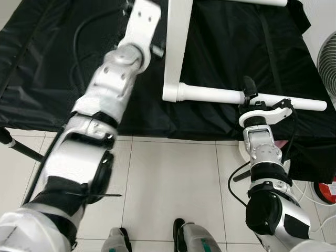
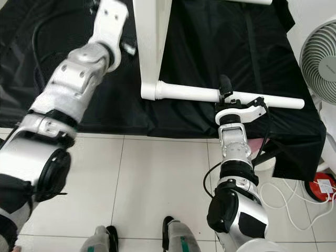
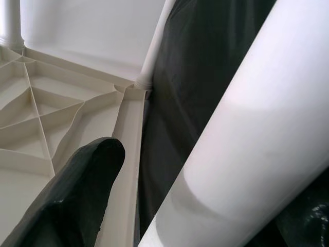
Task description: Building children table
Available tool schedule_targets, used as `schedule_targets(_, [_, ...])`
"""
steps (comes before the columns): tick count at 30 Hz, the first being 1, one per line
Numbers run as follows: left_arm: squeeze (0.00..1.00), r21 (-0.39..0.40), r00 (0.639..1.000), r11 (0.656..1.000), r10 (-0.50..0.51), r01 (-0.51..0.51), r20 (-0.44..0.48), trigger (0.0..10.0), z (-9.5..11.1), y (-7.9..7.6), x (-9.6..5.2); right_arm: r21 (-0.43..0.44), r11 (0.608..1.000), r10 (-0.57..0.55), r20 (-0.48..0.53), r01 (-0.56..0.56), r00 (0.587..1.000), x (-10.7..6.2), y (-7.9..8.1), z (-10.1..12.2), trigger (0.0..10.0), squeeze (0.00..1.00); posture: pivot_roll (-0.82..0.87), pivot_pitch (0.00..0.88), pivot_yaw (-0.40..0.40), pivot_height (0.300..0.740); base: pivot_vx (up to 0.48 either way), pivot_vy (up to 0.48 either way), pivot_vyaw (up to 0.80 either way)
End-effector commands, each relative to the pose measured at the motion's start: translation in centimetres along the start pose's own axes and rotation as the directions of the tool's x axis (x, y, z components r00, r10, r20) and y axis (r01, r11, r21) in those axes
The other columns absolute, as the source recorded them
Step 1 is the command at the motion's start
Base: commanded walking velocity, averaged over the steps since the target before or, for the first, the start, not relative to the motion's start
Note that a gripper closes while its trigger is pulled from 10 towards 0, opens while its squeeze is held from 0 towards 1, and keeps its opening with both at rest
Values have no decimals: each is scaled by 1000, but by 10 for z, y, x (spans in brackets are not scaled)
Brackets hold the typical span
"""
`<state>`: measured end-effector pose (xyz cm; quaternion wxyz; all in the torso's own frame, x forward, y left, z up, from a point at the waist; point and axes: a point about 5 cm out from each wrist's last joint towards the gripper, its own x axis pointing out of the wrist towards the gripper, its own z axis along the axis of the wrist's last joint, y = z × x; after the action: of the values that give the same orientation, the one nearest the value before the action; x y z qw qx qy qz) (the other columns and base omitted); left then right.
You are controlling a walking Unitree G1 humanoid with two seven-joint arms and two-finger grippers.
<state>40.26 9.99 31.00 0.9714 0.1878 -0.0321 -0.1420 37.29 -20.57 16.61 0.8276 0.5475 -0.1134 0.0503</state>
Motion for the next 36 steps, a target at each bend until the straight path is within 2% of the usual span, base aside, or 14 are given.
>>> schedule_targets(1, [0,70,994,992,104,-102,-15,10000,-3,30,-16,95,962,-220,-288,256,932,-39,-45,-67,10000,0,30,242,61,740,0,0,0])
schedule_targets(4, [0,107,990,985,139,-136,-15,10000,-4,39,-22,96,962,-219,-289,256,932,-39,-45,-67,10000,0,30,242,61,740,0,0,0])
schedule_targets(5, [0,136,991,982,136,-133,-18,10000,-7,48,-33,93,962,-219,-293,256,930,-40,-45,-68,10000,0,30,242,61,740,0,0,0])
schedule_targets(7, [0,175,996,981,85,-81,-15,10000,-10,54,-52,90,963,-219,-300,256,929,-42,-43,-69,10000,0,30,242,61,740,0,0,0])
schedule_targets(8, [0,211,1000,977,-8,12,-19,10000,-13,52,-63,88,963,-216,-303,253,928,-41,-42,-69,10000,0,40,237,45,740,0,0,0])
schedule_targets(10, [0,235,997,969,-74,78,-26,10000,-14,49,-69,87,964,-214,-304,251,928,-41,-42,-69,10000,0,40,237,45,740,0,0,0])
schedule_targets(11, [0,237,968,939,-249,251,-37,10000,-17,40,-85,86,965,-213,-308,250,927,-39,-41,-69,10000,0,48,240,38,740,0,0,0])
schedule_targets(12, [0,233,959,931,-282,283,-37,10000,-17,38,-89,85,965,-213,-308,250,927,-39,-41,-69,10000,0,48,240,38,740,0,0,0])
schedule_targets(13, [0,252,924,891,-377,379,-57,10000,-21,31,-97,82,965,-214,-311,250,926,-38,-41,-69,10000,0,57,244,31,740,0,0,0])
schedule_targets(16, [0,265,897,859,-435,439,-74,10000,-24,26,-102,80,965,-215,-313,251,925,-37,-41,-68,10000,0,57,244,31,740,0,0,0])
schedule_targets(18, [0,243,821,786,-564,568,-93,10000,-29,12,-109,73,965,-217,-315,251,924,-36,-40,-68,10000,0,59,244,27,740,0,0,0])
schedule_targets(22, [0,260,774,736,-629,625,-81,10000,-25,-4,-108,73,966,-212,-314,246,925,-34,-38,-67,10000,0,53,248,22,740,0,0,0])
schedule_targets(27, [0,264,683,648,-728,714,-62,10000,-17,-36,-96,69,968,-210,-314,243,926,-34,-37,-66,10000,0,47,251,19,740,0,0,0])
schedule_targets(36, [0,231,616,589,-785,774,-65,10000,-12,-69,-78,61,967,-217,-318,248,923,-32,-38,-65,10000,0,44,259,19,740,0,0,0])
